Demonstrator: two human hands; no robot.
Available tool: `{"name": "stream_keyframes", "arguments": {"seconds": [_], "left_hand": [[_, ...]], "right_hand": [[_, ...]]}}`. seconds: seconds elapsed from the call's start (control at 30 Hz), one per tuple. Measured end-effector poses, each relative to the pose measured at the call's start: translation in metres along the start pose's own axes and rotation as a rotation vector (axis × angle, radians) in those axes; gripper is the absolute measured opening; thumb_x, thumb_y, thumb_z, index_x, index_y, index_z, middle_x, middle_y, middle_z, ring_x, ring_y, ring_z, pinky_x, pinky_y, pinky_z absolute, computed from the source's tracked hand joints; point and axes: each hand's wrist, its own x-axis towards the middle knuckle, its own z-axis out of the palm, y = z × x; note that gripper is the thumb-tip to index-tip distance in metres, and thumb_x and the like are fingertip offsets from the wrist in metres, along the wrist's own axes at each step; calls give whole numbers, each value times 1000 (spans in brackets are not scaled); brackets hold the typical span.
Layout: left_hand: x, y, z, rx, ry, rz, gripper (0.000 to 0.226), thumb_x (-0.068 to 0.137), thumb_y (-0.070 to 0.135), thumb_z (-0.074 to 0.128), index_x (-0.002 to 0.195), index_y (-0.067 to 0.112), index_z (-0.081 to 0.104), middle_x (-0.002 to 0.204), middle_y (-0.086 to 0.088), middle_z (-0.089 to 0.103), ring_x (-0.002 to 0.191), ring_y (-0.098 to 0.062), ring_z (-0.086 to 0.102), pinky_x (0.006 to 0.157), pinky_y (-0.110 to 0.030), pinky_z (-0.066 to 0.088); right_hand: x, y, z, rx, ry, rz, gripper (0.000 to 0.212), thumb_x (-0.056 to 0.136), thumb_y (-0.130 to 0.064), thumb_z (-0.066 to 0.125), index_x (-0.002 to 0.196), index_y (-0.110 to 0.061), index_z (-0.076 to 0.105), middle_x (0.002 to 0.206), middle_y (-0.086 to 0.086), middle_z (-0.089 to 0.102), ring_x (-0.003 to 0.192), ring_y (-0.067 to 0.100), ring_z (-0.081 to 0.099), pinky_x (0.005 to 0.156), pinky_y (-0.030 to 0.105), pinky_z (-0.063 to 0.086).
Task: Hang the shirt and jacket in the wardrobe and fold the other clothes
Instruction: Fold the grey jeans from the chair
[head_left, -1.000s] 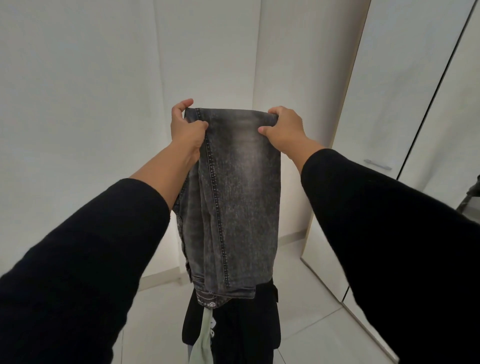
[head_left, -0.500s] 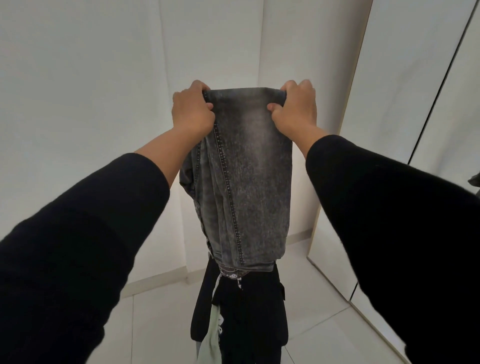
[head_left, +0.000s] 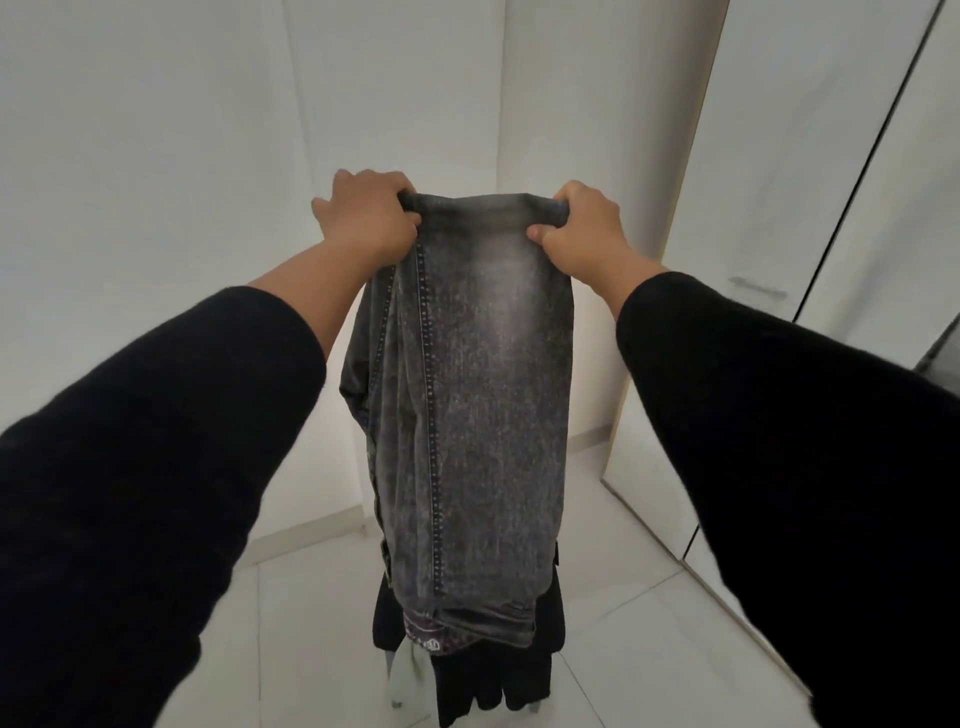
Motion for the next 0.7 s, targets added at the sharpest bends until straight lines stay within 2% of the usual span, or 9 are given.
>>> {"name": "stream_keyframes", "arguments": {"seconds": [0.2,0.4,0.57,0.7], "left_hand": [[-10,-21,95,96,-218,-45,27,93,31,53,119,27,59,122,-6,58,123,-28,41,96,-43,33],[3,-36,208,120,-381,-73,24,94,28,52,116,30,61,113,-3,61,114,-26,48,94,-41,35],[45,-38,273,145,-440,-99,23,94,27,50,115,32,59,111,-2,58,117,-25,42,94,-42,31],[88,-40,280,60,-404,-139,24,93,20,49,113,28,58,112,-3,60,111,-25,50,93,-40,33]], "right_hand": [[-3,69,63,-98,-141,146,33,84,-25,66,110,-7,56,114,11,58,104,25,53,75,24,35],[19,153,137,-105,-283,248,24,87,-20,64,110,-11,63,108,9,62,98,21,56,78,24,39],[68,200,180,-122,-378,252,19,91,-18,58,109,-11,63,106,9,62,90,16,50,77,24,37],[119,201,189,-145,-361,202,20,89,-21,60,106,-10,64,107,9,64,100,25,57,82,29,41]]}}
